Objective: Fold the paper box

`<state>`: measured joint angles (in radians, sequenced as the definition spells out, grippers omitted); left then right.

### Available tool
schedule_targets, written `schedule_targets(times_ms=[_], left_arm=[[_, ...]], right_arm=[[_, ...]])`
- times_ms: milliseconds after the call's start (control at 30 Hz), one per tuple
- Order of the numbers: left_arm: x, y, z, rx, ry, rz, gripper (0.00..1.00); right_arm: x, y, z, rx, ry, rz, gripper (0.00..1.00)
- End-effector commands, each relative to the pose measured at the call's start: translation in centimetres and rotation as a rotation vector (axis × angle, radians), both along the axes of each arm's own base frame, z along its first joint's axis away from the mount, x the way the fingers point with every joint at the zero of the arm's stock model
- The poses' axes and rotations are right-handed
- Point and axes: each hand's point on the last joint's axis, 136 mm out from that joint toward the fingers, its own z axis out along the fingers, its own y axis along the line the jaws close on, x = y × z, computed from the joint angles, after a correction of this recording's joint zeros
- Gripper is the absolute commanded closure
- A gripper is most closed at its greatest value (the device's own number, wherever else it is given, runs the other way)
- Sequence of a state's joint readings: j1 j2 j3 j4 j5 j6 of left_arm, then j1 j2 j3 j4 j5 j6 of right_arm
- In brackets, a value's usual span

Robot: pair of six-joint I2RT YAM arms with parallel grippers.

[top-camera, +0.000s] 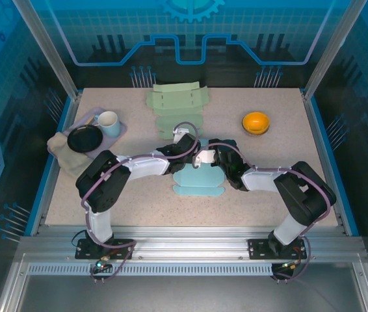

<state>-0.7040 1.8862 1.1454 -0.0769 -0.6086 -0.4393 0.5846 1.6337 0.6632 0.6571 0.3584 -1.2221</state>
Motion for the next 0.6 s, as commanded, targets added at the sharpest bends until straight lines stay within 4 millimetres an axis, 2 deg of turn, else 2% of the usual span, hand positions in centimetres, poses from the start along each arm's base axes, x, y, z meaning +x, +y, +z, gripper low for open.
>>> schedule_targets(times_ms=[0, 300, 433, 567], left_arm=[[-0.4, 6.7, -2.7, 0.192, 0.068, 0.158, 0.93], [-0.9, 3.5, -1.1, 0.004, 0.079, -0.022, 0.61], [-1.4, 3.1, 0.0, -0.024, 0.071, -0.081, 0.58], [-2.4, 2.1, -0.2, -0.077, 0.092, -0.143, 0.56]], right_arm=[[-0.1, -2.6, -1.6, -0.017, 0.039, -0.124, 1.00], [-0.1, -2.5, -1.9, -0.010, 0.043, -0.132, 1.00], [-0.1, -2.5, -1.9, -0.012, 0.045, -0.133, 1.00], [-0.1, -2.5, -2.0, -0.013, 0.048, -0.133, 1.00]])
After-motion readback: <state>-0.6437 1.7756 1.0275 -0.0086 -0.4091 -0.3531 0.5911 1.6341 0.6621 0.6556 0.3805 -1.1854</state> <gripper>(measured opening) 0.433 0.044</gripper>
